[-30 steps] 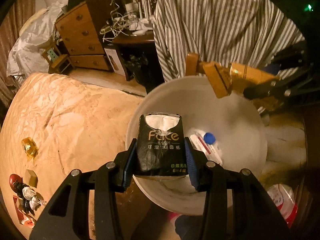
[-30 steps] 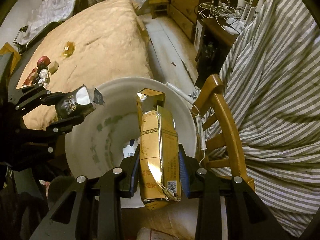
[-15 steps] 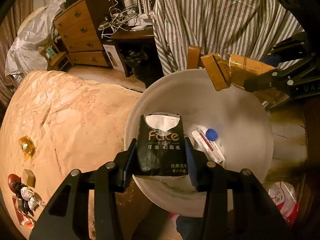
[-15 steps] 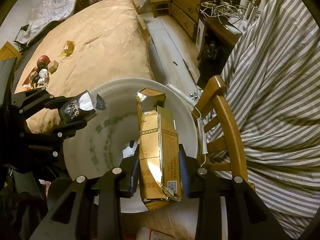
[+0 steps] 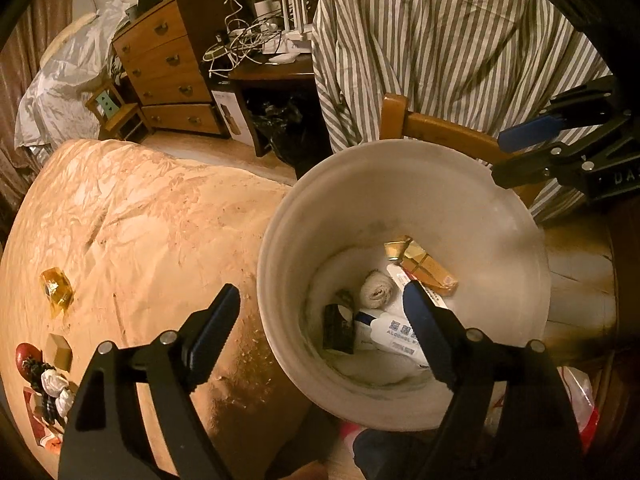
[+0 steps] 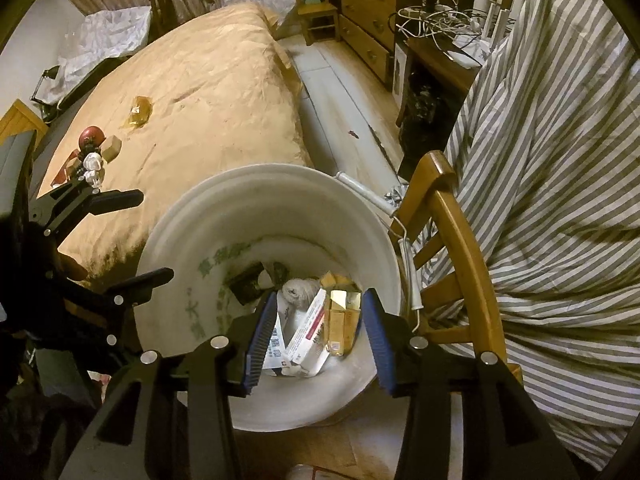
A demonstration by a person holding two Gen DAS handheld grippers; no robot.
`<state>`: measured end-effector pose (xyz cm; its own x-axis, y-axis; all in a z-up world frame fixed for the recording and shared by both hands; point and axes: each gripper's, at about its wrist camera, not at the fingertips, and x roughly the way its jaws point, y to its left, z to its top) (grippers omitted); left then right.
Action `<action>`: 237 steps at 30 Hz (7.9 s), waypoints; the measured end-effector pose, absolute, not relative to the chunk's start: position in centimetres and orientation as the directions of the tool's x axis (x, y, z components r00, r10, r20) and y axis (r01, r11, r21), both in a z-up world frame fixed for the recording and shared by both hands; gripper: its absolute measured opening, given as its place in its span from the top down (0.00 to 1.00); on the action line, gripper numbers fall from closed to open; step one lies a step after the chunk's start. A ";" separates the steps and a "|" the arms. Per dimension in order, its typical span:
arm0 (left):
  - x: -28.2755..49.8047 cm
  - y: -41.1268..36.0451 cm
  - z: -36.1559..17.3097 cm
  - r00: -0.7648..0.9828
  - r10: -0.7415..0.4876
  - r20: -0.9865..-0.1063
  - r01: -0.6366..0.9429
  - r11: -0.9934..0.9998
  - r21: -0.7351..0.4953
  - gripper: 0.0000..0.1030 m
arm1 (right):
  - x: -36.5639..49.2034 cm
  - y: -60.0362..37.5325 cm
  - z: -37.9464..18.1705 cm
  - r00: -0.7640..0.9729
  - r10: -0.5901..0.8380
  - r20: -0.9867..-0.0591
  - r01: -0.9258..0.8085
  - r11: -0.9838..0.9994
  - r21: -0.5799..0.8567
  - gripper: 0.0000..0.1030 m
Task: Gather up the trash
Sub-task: 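Move both open tools back over the trash on the bed, then grasp the orange-white paper cup with the left tool while the right tool grasps the white plastic bag, then lift the paper cup and white bag and carry both to the bucket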
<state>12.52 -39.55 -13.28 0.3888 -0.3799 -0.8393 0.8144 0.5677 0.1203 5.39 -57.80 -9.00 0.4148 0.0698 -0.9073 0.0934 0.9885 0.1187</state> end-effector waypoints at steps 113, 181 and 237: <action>26.3 11.5 -20.0 0.608 -0.163 -0.777 -0.025 0.974 -0.224 0.57 | 35.8 -3.6 -20.1 0.513 0.332 -0.791 -0.617 0.784 -0.072 0.63; 11.6 2.1 -5.7 0.922 0.104 -0.373 -0.104 0.994 0.021 0.59 | 14.2 -10.0 -4.1 0.863 0.367 -0.346 -0.374 0.926 0.048 0.80; 11.9 -36.1 -7.8 0.509 -0.537 -0.673 0.730 0.684 0.007 0.58 | 3.7 -54.3 -5.3 0.630 -0.080 -0.773 0.185 0.981 0.049 0.80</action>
<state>11.87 -36.12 -7.80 0.5089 -0.5369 -0.6729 0.7299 0.6835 0.0066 3.72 -54.30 -5.32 0.6296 -0.0802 -0.7728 0.1851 0.9815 0.0489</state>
